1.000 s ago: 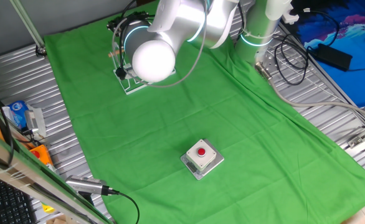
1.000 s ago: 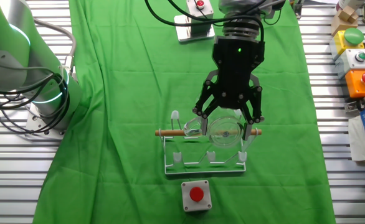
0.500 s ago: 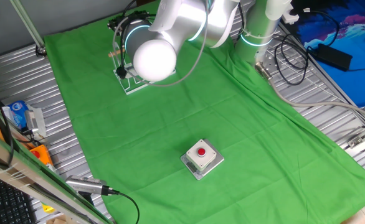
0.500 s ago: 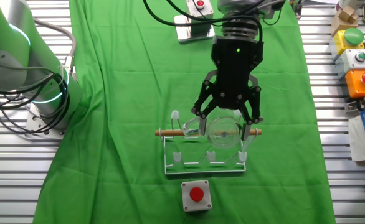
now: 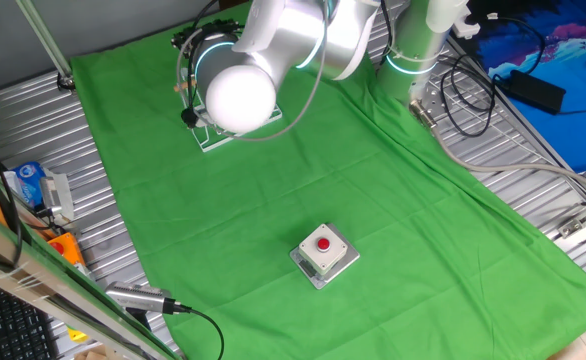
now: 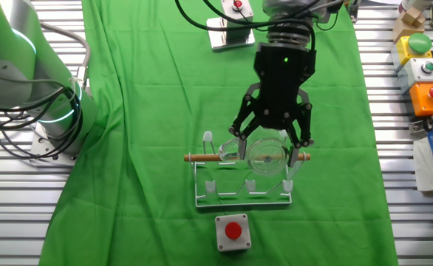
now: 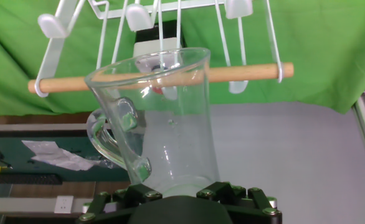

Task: Put the cup on the cup rack

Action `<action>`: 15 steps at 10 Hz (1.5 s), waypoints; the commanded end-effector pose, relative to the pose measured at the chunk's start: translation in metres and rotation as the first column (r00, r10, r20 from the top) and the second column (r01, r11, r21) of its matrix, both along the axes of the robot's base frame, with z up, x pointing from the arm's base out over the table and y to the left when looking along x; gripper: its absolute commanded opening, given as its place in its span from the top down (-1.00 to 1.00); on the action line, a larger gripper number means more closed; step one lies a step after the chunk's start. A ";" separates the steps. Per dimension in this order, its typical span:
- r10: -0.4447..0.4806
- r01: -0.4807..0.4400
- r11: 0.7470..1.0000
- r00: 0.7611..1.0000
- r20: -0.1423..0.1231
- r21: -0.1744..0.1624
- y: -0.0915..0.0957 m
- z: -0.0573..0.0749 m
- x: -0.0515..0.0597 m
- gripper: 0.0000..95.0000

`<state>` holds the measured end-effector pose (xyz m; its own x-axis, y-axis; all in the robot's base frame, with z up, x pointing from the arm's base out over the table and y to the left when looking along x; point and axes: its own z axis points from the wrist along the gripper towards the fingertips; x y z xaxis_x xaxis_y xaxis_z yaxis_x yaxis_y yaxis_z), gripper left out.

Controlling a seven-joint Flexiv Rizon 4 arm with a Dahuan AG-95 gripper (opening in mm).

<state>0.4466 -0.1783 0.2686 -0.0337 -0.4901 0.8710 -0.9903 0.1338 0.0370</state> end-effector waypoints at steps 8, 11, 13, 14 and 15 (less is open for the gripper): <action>-0.033 0.033 0.996 0.999 -0.001 -0.082 0.003 -0.006 0.008 1.00; -0.039 0.040 0.996 0.999 0.008 -0.082 0.003 -0.007 0.009 1.00; -0.037 0.039 0.996 0.999 0.021 -0.082 0.003 -0.007 0.009 1.00; -0.035 0.036 0.996 0.999 0.017 -0.081 0.003 -0.007 0.009 1.00; -0.034 0.035 0.996 0.999 0.016 -0.079 0.003 -0.007 0.009 0.60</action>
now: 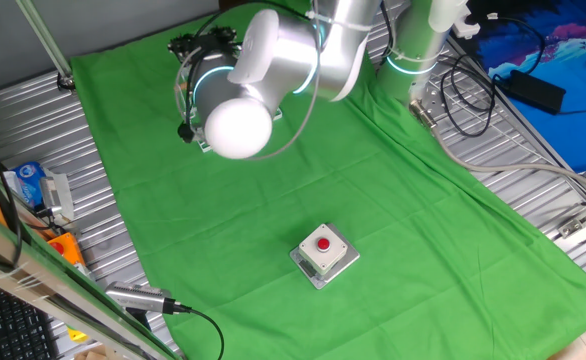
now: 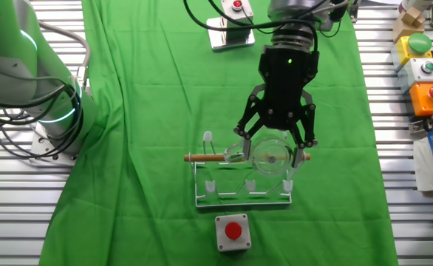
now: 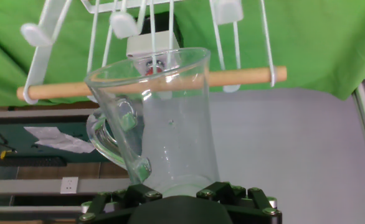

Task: Put the cup on the cup rack

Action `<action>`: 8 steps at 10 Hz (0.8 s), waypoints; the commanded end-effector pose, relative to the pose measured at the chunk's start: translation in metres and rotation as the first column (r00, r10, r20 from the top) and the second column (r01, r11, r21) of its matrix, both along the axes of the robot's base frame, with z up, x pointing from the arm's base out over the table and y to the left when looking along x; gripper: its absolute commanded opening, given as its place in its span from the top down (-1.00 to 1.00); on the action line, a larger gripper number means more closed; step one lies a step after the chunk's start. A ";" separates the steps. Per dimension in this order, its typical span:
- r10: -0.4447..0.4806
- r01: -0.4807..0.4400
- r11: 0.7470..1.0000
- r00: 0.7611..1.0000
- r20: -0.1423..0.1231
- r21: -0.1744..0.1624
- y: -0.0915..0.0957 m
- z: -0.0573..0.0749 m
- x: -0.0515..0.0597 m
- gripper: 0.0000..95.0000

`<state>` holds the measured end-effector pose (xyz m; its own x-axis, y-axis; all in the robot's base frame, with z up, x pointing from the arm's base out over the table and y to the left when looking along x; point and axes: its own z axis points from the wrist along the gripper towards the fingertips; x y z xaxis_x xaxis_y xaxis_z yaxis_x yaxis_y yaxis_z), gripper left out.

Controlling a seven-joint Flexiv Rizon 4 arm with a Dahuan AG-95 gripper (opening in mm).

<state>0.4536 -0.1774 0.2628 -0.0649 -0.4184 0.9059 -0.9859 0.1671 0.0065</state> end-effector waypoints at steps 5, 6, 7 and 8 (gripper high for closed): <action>0.000 0.000 1.000 1.000 -0.009 0.000 0.002 -0.001 0.002 0.20; 0.001 -0.001 1.000 1.000 -0.009 0.004 0.002 -0.001 0.002 0.20; 0.002 -0.002 1.000 1.000 -0.010 0.007 0.002 -0.001 0.002 0.20; 0.004 -0.004 1.000 1.000 -0.015 0.013 0.002 -0.001 0.002 -0.20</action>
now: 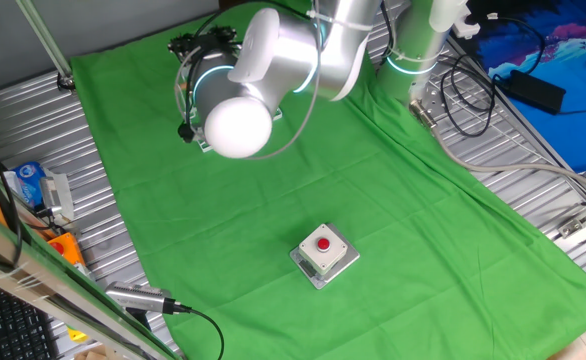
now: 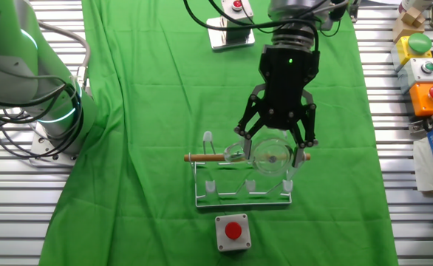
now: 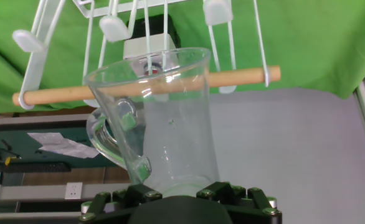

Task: Put the cup on the cup rack

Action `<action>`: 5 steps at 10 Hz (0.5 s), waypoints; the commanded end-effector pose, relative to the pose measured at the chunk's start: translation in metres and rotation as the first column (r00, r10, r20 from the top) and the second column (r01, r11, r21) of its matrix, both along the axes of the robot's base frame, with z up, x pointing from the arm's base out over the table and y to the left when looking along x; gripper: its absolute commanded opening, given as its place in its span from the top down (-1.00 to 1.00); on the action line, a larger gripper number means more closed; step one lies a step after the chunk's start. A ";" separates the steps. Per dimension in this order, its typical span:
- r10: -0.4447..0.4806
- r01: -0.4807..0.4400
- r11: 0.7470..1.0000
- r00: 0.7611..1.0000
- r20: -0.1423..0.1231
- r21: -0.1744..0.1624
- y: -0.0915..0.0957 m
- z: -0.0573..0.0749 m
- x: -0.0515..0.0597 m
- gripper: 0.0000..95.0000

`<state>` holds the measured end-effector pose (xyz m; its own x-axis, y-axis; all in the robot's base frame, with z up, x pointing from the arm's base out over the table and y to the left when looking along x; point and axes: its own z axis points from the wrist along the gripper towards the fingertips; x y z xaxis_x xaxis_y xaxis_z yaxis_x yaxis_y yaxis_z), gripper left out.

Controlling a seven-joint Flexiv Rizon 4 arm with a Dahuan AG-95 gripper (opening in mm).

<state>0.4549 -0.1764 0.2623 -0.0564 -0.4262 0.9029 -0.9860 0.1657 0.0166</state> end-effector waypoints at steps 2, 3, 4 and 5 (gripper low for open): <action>0.000 0.000 1.000 1.000 -0.007 0.008 0.001 0.000 0.000 -0.20; -0.005 0.005 1.000 1.000 -0.006 0.007 0.001 0.000 0.000 -0.20; -0.006 0.006 1.000 1.000 -0.004 0.007 0.001 0.000 0.000 -0.20; -0.006 0.006 1.000 1.000 -0.003 0.008 0.001 0.000 0.000 -0.60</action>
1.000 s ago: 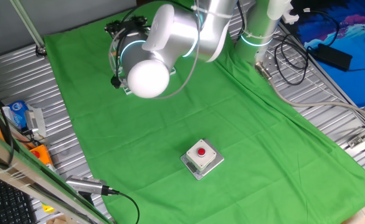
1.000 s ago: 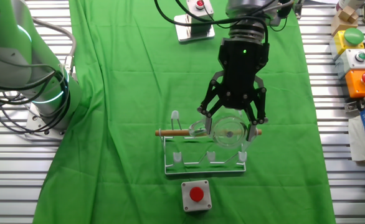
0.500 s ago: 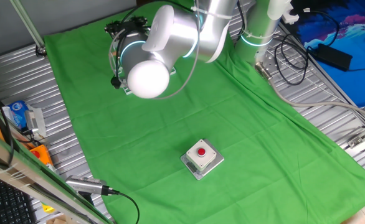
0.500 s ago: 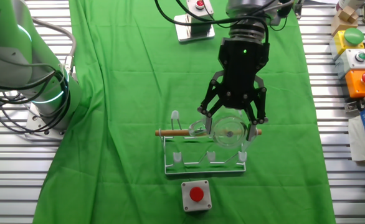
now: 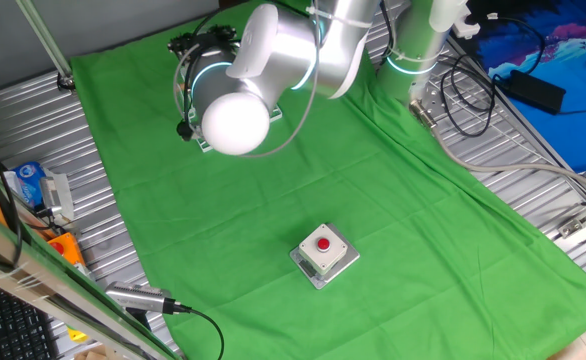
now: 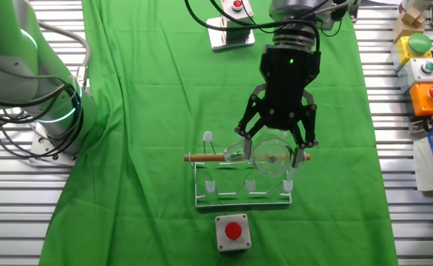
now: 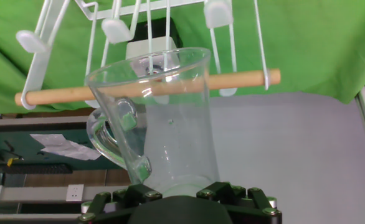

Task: Put the cup on the cup rack

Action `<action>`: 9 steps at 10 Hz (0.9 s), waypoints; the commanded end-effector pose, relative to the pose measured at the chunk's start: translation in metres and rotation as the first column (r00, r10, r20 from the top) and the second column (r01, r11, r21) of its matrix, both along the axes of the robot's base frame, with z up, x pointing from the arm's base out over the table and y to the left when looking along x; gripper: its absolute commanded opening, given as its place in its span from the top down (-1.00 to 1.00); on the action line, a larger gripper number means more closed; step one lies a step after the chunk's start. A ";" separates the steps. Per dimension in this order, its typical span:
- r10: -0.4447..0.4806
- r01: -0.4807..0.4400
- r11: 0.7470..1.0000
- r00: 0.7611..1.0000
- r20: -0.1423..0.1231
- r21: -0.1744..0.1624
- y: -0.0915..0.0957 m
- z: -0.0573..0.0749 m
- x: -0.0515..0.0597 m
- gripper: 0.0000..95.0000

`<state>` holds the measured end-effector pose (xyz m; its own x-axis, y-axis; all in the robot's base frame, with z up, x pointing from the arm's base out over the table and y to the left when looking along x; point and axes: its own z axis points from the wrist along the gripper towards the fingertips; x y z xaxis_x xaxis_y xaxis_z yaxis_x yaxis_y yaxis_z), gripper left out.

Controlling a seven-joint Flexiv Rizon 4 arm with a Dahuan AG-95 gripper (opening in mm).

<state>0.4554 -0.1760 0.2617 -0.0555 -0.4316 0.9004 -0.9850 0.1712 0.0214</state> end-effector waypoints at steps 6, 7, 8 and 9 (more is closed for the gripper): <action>0.005 -0.005 1.000 1.000 -0.002 0.005 0.000 0.000 0.000 -0.60; 0.004 -0.004 1.000 1.000 0.001 0.007 0.000 0.000 0.000 -0.60; -0.001 0.001 1.000 1.000 0.012 0.023 0.000 0.000 0.000 -0.20; -0.004 0.004 0.999 1.000 0.019 0.043 0.000 0.000 0.000 -0.20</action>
